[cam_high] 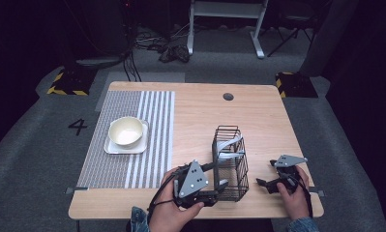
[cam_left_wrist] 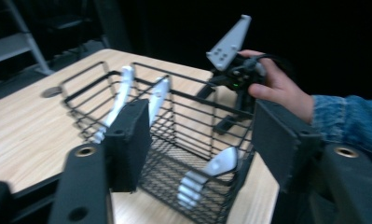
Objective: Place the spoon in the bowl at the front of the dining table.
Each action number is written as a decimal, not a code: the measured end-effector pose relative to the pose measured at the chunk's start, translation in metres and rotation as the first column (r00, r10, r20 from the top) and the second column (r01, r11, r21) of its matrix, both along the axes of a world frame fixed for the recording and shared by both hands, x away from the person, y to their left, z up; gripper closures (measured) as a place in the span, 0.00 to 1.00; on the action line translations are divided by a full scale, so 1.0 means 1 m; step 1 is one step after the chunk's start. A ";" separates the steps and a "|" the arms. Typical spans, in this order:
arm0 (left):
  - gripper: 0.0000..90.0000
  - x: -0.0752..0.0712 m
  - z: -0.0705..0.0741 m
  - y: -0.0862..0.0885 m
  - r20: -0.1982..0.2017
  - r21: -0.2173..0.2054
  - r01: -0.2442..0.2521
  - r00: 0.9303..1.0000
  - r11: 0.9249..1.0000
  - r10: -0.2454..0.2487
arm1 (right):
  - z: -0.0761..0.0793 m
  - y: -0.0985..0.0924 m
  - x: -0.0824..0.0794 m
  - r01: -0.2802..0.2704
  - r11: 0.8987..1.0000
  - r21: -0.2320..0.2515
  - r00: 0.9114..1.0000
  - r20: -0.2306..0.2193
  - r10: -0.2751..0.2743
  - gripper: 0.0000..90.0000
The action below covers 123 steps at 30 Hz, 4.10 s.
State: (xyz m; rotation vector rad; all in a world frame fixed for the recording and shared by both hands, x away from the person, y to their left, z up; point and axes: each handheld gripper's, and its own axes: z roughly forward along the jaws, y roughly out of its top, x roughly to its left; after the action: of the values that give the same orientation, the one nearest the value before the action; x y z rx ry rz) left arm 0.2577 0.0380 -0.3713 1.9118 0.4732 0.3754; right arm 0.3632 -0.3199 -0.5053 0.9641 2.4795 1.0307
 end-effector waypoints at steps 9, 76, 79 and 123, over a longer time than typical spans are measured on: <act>0.68 0.002 -0.011 -0.010 -0.060 0.004 0.069 0.996 0.998 -0.069 | 0.000 0.000 0.000 -0.001 1.000 0.000 1.000 0.001 0.001 0.01; 0.94 0.049 -0.024 -0.027 -0.010 0.069 0.032 0.999 0.997 -0.031 | 0.000 0.000 0.000 -0.007 1.000 -0.003 1.000 0.002 0.007 0.01; 0.94 0.051 -0.015 -0.030 -0.009 0.055 0.046 0.999 0.997 -0.046 | 0.000 0.000 0.000 -0.007 1.000 -0.002 1.000 0.002 0.007 0.01; 0.94 0.056 0.055 -0.015 0.002 -0.055 0.046 0.999 0.997 -0.046 | 0.000 0.000 0.000 -0.005 1.000 -0.001 1.000 0.001 0.005 0.01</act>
State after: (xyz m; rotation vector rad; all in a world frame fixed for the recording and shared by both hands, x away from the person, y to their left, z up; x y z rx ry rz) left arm 0.3141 0.0226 -0.3159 1.8653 0.4339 0.3300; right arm 0.3631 -0.3198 -0.5054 0.9575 2.4822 1.0314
